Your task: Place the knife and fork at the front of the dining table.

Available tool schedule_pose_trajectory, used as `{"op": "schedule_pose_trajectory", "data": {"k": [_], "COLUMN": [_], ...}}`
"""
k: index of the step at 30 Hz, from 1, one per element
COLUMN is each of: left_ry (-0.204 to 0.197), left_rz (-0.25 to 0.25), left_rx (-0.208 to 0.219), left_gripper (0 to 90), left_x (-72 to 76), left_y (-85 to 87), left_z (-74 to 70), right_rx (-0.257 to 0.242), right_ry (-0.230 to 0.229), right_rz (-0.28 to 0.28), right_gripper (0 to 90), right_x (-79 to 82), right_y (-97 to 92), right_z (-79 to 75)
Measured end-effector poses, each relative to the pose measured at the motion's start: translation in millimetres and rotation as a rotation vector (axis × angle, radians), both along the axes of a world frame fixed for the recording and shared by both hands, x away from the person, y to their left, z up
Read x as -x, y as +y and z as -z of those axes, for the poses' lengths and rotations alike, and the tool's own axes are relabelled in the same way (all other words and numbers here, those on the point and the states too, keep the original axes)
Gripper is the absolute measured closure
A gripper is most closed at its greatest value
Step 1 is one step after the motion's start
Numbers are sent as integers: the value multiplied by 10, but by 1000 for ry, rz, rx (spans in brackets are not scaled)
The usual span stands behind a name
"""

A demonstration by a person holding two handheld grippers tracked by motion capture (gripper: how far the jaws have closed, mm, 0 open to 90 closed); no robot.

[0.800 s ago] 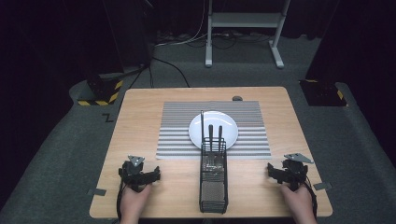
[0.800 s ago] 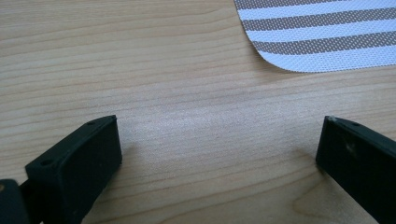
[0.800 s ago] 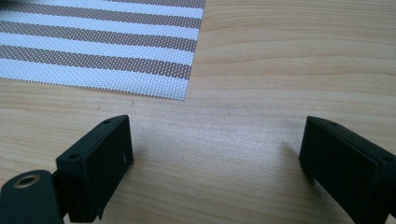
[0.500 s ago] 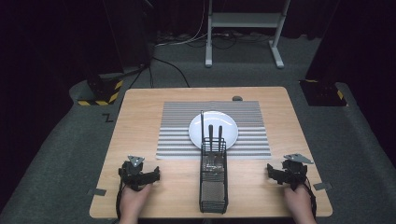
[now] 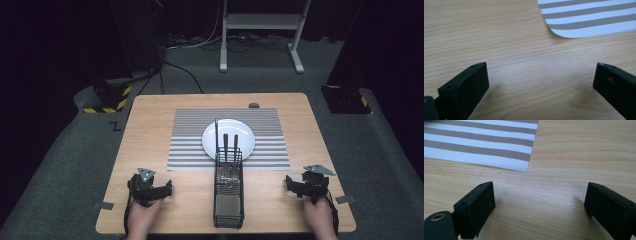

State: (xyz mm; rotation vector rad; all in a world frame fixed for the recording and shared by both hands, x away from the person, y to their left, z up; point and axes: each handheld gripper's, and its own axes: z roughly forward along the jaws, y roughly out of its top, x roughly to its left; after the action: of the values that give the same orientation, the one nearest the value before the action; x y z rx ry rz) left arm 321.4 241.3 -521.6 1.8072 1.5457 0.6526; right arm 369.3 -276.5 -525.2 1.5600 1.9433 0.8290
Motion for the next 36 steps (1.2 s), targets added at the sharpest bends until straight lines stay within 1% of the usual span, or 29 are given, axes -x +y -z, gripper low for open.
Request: {"op": "schedule_pose_trajectory", "data": {"k": [3, 4, 5, 6, 7, 8, 12, 13, 14, 16, 19, 20, 21, 22, 26, 27, 28, 29, 31, 32, 33, 34, 35, 36], "left_ry": [-52, -52, -85, -99, -99, -110, -141, -141, -168, -205, -269, -283, -283, -309, -353, -353, -371, -376, -382, -386, -386, -399, -399, -418], "left_rz": [34, 34, 43, 45, 45, 52, 86, 86, 101, 115, 141, 149, 149, 163, 178, 178, 185, 192, 193, 191, 191, 195, 195, 199], "left_rx": [9, 9, 2, 2, 2, 1, 50, 50, 54, 66, 104, 120, 120, 136, 180, 180, 198, 207, 205, 185, 185, 187, 187, 197], "left_gripper": [5, 5, 6, 7, 8, 8, 6, 5, 5, 5, 5, 5, 5, 6, 10, 11, 13, 17, 32, 43, 50, 56, 57, 57], "left_x": [74, 74, 95, 105, 105, 113, 143, 143, 158, 177, 211, 221, 221, 240, 278, 278, 298, 306, 314, 331, 331, 346, 346, 359], "left_y": [-38, -38, -63, -75, -75, -83, -132, -132, -155, -182, -215, -229, -229, -249, -283, -283, -299, -307, -314, -325, -325, -336, -336, -353], "left_z": [-78, -78, -121, -135, -135, -147, -171, -171, -188, -206, -222, -230, -230, -251, -302, -302, -333, -350, -369, -410, -410, -443, -443, -473], "right_rx": [0, 0, 0, 0, 0, 0, 0, 0, 0, 0, 0, 0, 0, 0, 0, 0, 0, 0, 0, 0, 0, 0, 0, -1], "right_ry": [0, 0, 0, 0, 0, 0, 0, 0, 0, 0, 0, 0, 0, 1, 0, 0, 1, 0, 0, 0, 1, 1, 1, 2], "right_rz": [0, 0, 0, 0, 0, 0, 0, 0, 0, -1, -1, -2, -2, -2, -2, -2, -2, -2, -2, -3, -2, -3, -3, -4], "right_gripper": [91, 92, 92, 92, 92, 92, 92, 92, 92, 92, 92, 92, 92, 92, 92, 92, 92, 92, 92, 92, 92, 92, 92, 93], "right_x": [0, 0, 0, 0, 0, 0, 0, 0, 0, -1, -1, -1, -1, -2, -2, -2, -2, -2, -2, -1, -1, -1, -1, 0], "right_y": [0, 0, 0, 0, 0, 0, 0, 0, 0, -1, 0, 0, 0, 1, 2, 2, 2, 2, 2, 2, 3, 4, 4, 5], "right_z": [0, 0, 0, 0, 0, 0, 0, 0, 0, 0, 0, 0, 0, 0, 0, 0, 0, 0, 0, 0, -1, -1, -1, -1]}}
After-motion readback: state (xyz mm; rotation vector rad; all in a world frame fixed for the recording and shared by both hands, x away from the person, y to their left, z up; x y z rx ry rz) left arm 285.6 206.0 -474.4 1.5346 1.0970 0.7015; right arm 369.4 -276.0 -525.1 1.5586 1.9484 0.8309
